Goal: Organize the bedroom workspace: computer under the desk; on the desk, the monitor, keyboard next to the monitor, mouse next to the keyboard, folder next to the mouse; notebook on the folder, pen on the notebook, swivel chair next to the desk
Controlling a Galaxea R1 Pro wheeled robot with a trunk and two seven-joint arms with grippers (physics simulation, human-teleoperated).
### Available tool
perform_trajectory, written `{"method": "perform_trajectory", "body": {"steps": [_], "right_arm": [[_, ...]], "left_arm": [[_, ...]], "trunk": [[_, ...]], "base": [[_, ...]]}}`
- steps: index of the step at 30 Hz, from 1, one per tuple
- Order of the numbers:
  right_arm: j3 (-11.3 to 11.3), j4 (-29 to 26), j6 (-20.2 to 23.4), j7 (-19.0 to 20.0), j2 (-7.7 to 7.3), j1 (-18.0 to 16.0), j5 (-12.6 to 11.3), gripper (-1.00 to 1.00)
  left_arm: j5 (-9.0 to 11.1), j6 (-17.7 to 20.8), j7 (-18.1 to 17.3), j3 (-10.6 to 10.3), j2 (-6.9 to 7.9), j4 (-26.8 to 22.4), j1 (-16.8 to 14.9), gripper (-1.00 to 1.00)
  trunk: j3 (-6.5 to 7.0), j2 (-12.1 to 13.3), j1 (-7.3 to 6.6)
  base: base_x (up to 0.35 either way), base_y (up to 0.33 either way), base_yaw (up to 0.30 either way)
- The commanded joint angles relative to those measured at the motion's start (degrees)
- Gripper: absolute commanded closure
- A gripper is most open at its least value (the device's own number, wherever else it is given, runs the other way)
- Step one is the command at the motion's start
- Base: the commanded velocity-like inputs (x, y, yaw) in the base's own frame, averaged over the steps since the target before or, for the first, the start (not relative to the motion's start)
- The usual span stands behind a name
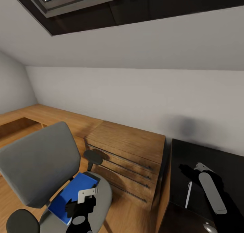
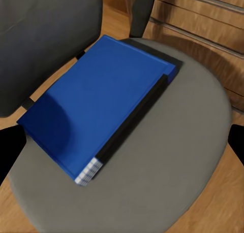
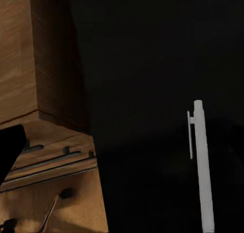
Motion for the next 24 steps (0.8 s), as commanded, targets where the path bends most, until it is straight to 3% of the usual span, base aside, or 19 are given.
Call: {"method": "perform_trajectory", "body": {"steps": [1,8,10,11,16,20,24], "right_arm": [[0.43,-0.41,0.15,-0.69,0.32,-0.02,-0.51,-1.00],[4.24,-0.61,-0.12,-1.20,1.15,0.01,1.52,-1.00],[5.33,-0.57,-0.76,-1.26,1.74,0.02,3.18,-1.00],[6.56,-0.39,-1.87,-1.28,3.39,0.02,6.41,-1.00],[8.60,0.41,-2.43,-1.24,6.01,0.02,11.55,-1.00],[9.56,0.96,-2.51,-1.18,6.60,0.02,13.15,-1.00],[12.22,1.62,-2.64,-1.15,6.95,0.02,14.19,-1.00]], "left_arm": [[0.43,0.19,0.47,-0.02,0.04,-0.17,-0.05,-1.00],[0.43,0.19,0.47,0.21,0.07,-0.33,-0.05,-1.00],[0.44,0.19,0.47,0.32,0.09,-0.40,-0.05,-1.00],[0.44,0.19,0.47,0.76,0.13,-0.48,-0.05,-1.00],[0.45,0.19,0.47,1.83,0.12,-0.50,-0.05,-1.00],[0.45,0.19,0.47,2.05,0.15,-0.49,-0.05,-1.00],[0.45,0.19,0.47,2.23,0.16,-0.51,-0.05,-1.00]], "trunk": [[-0.07,-0.04,0.00],[-0.07,-0.04,0.00],[-0.07,-0.04,0.00],[-0.07,-0.04,0.00],[-0.07,-0.04,0.00],[-0.07,-0.04,0.00],[-0.07,-0.04,0.00]], "base": [[0.000,0.000,0.045],[0.000,0.000,0.177],[0.000,0.000,0.253],[0.000,0.000,0.268],[0.000,0.000,0.272],[0.000,0.000,0.274],[0.000,0.000,0.274]]}}
